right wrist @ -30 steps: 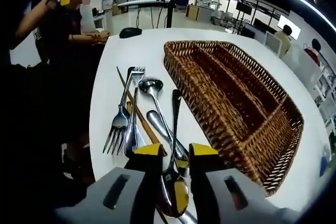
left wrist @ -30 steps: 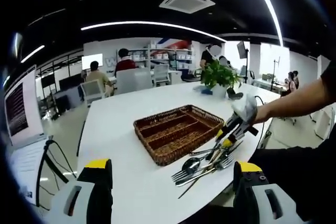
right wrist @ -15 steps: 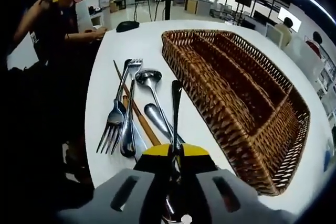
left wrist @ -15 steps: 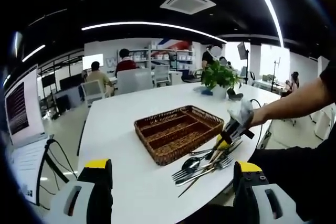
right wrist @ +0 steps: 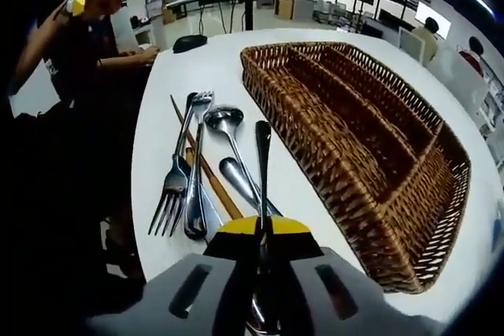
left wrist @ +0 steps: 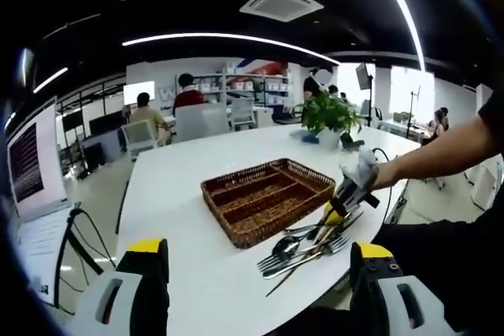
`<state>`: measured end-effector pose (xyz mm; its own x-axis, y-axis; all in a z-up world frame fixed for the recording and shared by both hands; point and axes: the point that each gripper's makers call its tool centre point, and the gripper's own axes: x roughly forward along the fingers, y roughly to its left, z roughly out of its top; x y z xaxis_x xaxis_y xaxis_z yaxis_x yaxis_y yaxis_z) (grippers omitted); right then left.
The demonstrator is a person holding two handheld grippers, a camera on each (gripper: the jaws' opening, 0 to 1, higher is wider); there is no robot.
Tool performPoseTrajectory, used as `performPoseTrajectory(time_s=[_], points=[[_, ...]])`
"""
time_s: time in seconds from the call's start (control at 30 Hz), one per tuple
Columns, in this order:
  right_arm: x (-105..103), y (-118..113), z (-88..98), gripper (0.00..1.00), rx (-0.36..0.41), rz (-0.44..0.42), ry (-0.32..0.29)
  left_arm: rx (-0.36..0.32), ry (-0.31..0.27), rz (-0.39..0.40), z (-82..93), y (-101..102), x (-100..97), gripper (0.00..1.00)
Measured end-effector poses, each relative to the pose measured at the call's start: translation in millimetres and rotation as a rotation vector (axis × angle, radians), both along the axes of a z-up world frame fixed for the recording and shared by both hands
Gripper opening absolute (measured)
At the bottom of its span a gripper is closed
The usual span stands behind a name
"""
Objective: Arrange the knives, forks, and spoons in their matching storage slots by inserting each utensil handle-first until every utensil is classified and aligned in the correct compartment
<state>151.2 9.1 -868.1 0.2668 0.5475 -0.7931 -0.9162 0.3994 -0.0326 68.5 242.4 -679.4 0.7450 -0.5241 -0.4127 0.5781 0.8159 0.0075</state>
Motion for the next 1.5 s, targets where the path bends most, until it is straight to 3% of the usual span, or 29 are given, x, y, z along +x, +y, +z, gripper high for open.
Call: performPoseTrajectory(time_s=[0.33,0.4,0.63,0.77,0.87,0.97,1.27,1.5], points=[[1,2,7.9,0.00,-0.014,0.040,-0.030,0.003,-0.001,-0.005,0.5,-2,3.2,1.00],[3,-1,7.1,0.00,-0.048,0.057,-0.054,0.004,-0.001,-0.007,0.2,-3,3.1,1.00],[3,1,2.8,0.00,-0.035,0.007,-0.009,0.004,-0.001,-0.006,-0.3,-1,1.6,1.00],[5,0,1.3,0.10,-0.047,-0.001,-0.021,0.010,0.005,-0.002,-3.0,2,0.2,1.00],[8,4,3.6,0.03,-0.016,-0.018,-0.010,0.009,0.006,-0.005,-3.4,2,-0.2,1.00],[17,13,12.6,0.06,0.052,-0.087,0.009,0.007,0.005,-0.007,-3.0,1,0.6,1.00],[22,27,2.1,0.11,0.021,-0.061,0.014,0.006,0.009,-0.005,-6.4,3,-0.7,1.00],[24,26,-4.0,0.06,-0.017,-0.062,0.000,0.006,0.013,-0.001,-8.1,5,-2.2,1.00]])
